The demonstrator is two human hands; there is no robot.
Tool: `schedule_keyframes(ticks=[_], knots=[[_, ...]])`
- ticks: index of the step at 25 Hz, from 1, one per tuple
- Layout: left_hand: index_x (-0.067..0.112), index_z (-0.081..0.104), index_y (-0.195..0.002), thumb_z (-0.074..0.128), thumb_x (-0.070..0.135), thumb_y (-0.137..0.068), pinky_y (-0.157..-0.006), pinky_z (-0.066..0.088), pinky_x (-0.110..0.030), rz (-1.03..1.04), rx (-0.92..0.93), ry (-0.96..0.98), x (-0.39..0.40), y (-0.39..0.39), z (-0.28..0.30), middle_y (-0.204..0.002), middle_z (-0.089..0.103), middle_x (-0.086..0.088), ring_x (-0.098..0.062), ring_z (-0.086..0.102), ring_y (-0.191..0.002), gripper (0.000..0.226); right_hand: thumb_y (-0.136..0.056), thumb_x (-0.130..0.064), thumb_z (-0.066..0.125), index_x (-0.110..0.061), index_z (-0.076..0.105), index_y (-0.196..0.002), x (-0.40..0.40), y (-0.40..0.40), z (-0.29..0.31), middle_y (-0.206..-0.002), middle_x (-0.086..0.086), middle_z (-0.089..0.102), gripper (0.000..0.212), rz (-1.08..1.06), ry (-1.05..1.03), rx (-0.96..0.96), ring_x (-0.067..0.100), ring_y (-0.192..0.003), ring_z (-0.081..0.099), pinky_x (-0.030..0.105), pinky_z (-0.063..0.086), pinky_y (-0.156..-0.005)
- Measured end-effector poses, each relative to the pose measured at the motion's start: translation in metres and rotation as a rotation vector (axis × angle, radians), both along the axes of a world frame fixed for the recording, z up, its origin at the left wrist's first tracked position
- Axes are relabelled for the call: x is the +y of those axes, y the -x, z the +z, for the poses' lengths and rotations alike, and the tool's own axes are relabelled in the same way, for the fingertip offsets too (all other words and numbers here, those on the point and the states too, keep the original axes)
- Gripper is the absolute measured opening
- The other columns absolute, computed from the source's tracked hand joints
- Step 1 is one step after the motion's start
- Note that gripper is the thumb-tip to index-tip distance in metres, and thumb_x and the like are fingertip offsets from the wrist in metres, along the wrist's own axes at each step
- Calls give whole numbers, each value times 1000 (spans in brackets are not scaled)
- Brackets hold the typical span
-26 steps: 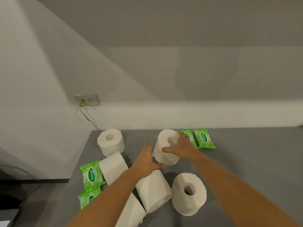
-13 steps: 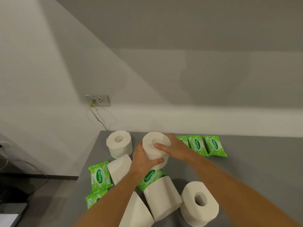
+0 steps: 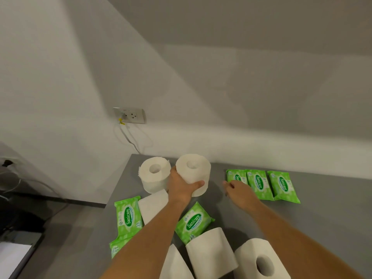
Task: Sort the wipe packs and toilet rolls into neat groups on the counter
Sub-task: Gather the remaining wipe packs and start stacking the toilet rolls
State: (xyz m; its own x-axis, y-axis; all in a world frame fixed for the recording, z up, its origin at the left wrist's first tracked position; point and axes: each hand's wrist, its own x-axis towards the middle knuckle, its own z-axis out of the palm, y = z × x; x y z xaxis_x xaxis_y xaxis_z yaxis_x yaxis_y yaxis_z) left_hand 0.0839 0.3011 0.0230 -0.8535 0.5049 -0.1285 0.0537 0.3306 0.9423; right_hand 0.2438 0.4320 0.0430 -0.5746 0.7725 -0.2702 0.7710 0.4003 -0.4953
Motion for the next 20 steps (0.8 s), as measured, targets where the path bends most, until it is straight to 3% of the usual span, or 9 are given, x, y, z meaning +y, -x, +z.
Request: schedule_keyframes(ticks=[5, 11, 14, 17, 20], knots=[[26, 44, -135, 101, 26, -51, -112, 47, -40, 88, -38, -51, 20, -1, -19, -131, 59, 8, -17, 57, -122, 101, -101, -50, 40, -5, 62, -88, 9, -2, -17, -86, 12, 67, 52, -11, 8, -29, 29, -84, 64, 35, 47, -74], [34, 40, -126, 101, 25, -52, -101, 39, -21, 182, -64, -85, 29, -6, -33, -121, 53, 16, -6, 51, -111, 96, -100, -52, 42, -6, 63, -88, 12, -7, -32, -86, 11, 70, 52, 33, 49, 2, 28, -84, 68, 38, 52, -77], [35, 39, -124, 101, 21, -52, -104, 42, -27, 202, -82, -53, 27, -9, -41, -123, 52, 13, -11, 52, -115, 96, -100, -53, 42, -8, 63, -88, 13, -9, -34, -87, 8, 71, 51, 52, 49, 5, 27, -84, 68, 38, 53, -78], [21, 40, -137, 99, 15, -56, -112, 44, -39, 213, -146, 26, 23, -14, -44, -134, 51, 1, -25, 52, -128, 101, -99, -54, 44, -11, 63, -88, 15, -12, -34, -87, 5, 71, 48, 53, 63, 9, 26, -82, 69, 38, 54, -78], [14, 22, -152, 94, 22, -67, -117, 39, -44, 134, -166, 189, 18, -17, -34, -152, 34, -12, -32, 42, -139, 111, -97, -55, 47, -14, 63, -89, 15, -18, -31, -88, 4, 72, 45, 44, 88, 28, 24, -82, 69, 39, 55, -80]])
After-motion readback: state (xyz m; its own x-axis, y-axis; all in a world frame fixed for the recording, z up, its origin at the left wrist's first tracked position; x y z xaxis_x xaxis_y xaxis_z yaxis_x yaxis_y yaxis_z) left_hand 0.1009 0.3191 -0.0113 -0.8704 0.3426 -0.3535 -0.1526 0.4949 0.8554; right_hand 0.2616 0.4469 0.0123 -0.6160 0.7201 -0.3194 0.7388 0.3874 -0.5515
